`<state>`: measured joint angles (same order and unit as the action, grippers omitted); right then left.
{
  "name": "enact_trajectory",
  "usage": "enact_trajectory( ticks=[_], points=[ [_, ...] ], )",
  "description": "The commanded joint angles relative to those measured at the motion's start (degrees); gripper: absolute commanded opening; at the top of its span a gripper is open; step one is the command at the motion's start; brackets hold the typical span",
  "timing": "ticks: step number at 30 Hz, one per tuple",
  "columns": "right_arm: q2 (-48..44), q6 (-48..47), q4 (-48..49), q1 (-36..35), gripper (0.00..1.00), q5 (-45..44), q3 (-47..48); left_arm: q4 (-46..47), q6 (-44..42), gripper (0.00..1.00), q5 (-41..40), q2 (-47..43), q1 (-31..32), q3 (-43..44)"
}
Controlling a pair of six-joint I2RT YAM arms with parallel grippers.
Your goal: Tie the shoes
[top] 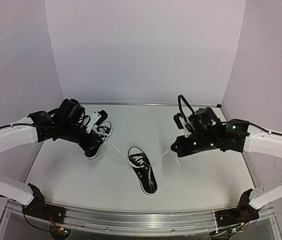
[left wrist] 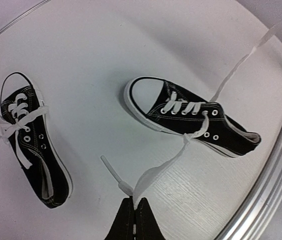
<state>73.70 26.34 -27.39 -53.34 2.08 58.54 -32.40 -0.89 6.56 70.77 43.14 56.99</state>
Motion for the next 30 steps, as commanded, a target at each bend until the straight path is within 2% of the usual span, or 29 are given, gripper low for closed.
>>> enact_trajectory(
  ticks=[1, 6, 12, 17, 19, 22, 26, 27, 30],
  points=[
    [4.51, -7.06, -0.99, 0.09, 0.0, -4.72, 11.91, 1.93, 3.98, 0.0, 10.12, -5.56, 1.35, -2.83],
    [15.03, -10.95, 3.8, 0.08, 0.0, 5.0, 21.72, -0.55, 5.28, 0.0, 9.96, -7.91, 9.82, -5.03],
    [26.84, -9.18, 11.91, -0.74, 0.0, 18.94, 30.17, -0.56, 8.46, 0.0, 10.53, -12.24, 17.69, -7.26],
    [36.56, -8.05, 14.02, -5.09, 0.01, 23.34, 35.9, -0.73, 9.73, 0.0, 11.79, -14.16, 20.23, -8.43],
    [40.15, -7.95, 13.98, -7.45, 0.04, 24.79, 37.57, -0.74, 9.7, 0.0, 12.68, -14.7, 20.38, -8.8],
    [42.33, -7.35, 13.99, -8.65, 0.24, 27.73, 36.84, -0.99, 9.47, 0.0, 12.71, -15.56, 20.38, -9.28],
    [38.17, -7.37, 13.71, -8.0, 0.61, 24.0, 33.14, -1.58, 8.98, 0.0, 11.77, -16.21, 20.4, -9.99],
    [36.76, -7.42, 13.66, -7.59, 0.65, 23.96, 32.11, -1.41, 8.87, 0.0, 11.76, -16.1, 20.38, -10.23],
    [32.96, -7.68, 13.38, -5.36, 0.66, 24.87, 29.62, -0.55, 8.38, 0.0, 11.74, -15.17, 20.4, -10.84]
  ],
)
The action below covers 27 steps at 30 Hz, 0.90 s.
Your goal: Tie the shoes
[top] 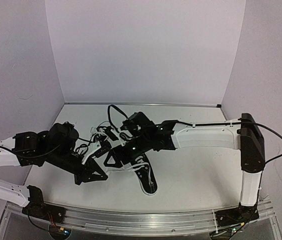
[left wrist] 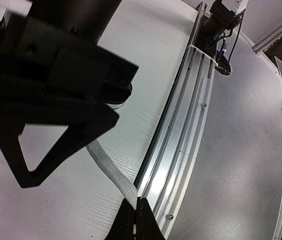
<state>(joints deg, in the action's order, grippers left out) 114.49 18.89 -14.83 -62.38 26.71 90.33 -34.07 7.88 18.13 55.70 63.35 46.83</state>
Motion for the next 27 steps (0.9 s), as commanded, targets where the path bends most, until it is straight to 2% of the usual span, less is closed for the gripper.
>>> enact_trajectory(
  ticks=[1, 7, 11, 20, 27],
  points=[
    [-8.96, -0.45, 0.72, 4.55, 0.66, 0.52, -3.09, 1.3, -0.61, 0.0, 0.02, 0.65, 0.19, -0.65],
    [-14.62, -3.51, 0.57, 10.89, 0.67, 7.03, -9.35, 1.33, -2.68, 0.0, 0.41, 4.7, 0.19, 0.23],
    [-13.42, -3.76, 0.54, 10.82, 0.62, 11.31, -7.66, 2.14, -3.28, 0.0, 0.14, 5.07, 0.2, 0.49],
    [0.3, -1.95, 0.36, 5.45, 0.62, 14.64, 16.02, 2.22, -3.36, 0.0, -0.73, 2.5, 0.19, -0.16],
    [7.58, 0.99, 0.26, 4.9, 0.63, 18.89, 29.33, 3.14, -2.4, 0.0, -1.75, -3.23, 0.19, -3.01]
  ],
)
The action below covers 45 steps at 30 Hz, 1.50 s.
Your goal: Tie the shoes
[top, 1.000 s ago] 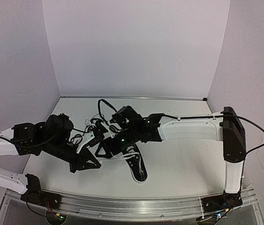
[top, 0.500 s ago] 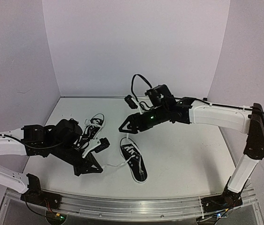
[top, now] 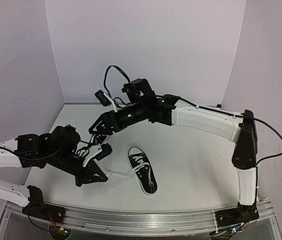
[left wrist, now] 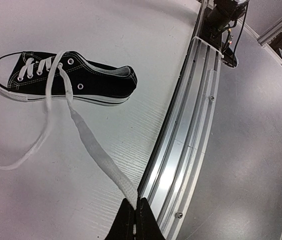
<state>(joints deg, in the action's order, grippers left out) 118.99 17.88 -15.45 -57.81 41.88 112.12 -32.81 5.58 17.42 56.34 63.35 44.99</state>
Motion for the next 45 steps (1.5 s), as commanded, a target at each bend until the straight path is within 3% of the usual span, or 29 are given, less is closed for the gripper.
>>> enact_trajectory(
  ticks=[1, 6, 13, 18, 21, 30, 45],
  points=[
    [3.91, 2.29, 0.87, 0.38, 0.63, 3.94, 8.87, 2.09, -0.01, 0.0, -1.1, -4.28, 0.19, -1.51],
    [3.05, 1.69, 0.77, 1.73, 0.62, 3.15, 8.42, 2.18, -0.3, 0.0, -1.82, -3.43, 0.2, -1.31],
    [-8.98, -7.03, -1.66, 9.62, 0.55, -6.35, -15.34, 2.53, -0.66, 0.0, -1.14, -3.2, 0.19, -1.54],
    [-9.24, -16.08, -11.38, 10.01, 0.46, -18.15, -22.36, 3.93, -1.0, 0.0, -0.29, 2.26, 0.19, -1.73],
    [-10.52, -19.08, -11.97, 10.04, 0.44, -20.12, -25.89, 3.59, -1.72, 0.0, 0.49, 7.24, 0.23, -0.27],
    [-10.4, -24.42, -14.14, 6.2, 0.41, -25.57, -27.66, 2.64, -4.26, 0.0, 1.64, 13.22, 0.26, 2.64],
    [-5.86, -27.03, -15.04, 0.89, 0.32, -30.63, -24.72, 2.25, -5.4, 0.0, 1.18, 13.43, 0.27, 3.33]
  ],
)
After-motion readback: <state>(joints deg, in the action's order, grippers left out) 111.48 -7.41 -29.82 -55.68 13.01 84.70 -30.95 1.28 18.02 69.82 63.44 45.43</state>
